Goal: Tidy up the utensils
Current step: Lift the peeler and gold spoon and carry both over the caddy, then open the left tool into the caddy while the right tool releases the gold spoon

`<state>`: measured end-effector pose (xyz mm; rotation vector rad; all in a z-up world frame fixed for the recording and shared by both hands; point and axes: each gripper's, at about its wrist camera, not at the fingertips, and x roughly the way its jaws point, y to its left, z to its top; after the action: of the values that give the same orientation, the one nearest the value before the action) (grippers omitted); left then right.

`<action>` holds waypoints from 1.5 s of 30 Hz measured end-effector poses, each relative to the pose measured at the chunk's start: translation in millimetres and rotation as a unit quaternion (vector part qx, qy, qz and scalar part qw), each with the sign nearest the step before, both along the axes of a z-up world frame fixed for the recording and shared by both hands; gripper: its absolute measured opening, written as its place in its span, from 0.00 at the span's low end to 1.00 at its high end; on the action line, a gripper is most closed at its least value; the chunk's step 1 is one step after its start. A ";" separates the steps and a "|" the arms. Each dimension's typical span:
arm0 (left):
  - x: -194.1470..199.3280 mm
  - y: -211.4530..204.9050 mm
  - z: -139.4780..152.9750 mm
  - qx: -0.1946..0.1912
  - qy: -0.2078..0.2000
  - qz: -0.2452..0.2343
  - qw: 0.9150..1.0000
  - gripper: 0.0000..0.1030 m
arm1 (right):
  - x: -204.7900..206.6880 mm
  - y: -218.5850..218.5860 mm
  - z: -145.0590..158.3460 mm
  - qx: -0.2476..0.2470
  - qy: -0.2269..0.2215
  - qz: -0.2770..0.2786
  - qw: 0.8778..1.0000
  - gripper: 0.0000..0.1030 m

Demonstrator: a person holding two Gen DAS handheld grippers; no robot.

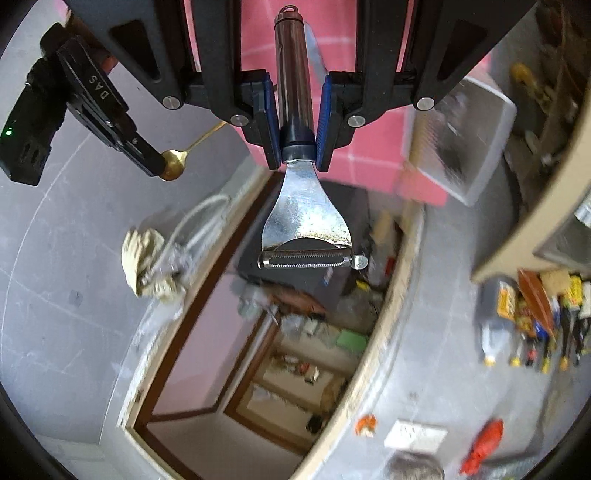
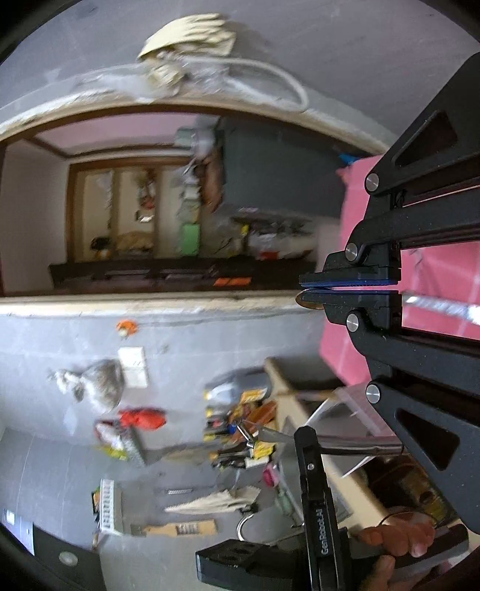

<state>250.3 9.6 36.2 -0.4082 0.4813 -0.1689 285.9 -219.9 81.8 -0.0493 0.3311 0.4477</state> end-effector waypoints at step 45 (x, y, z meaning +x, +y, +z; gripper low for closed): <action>13.5 90.4 -62.4 0.057 -0.046 0.093 0.993 0.20 | 17.0 155.0 -69.3 -0.072 0.039 0.096 0.992 0.04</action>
<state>263.8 99.9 -26.2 -0.3292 0.3580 0.0212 302.9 -64.9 12.4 -0.2070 0.4382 0.6178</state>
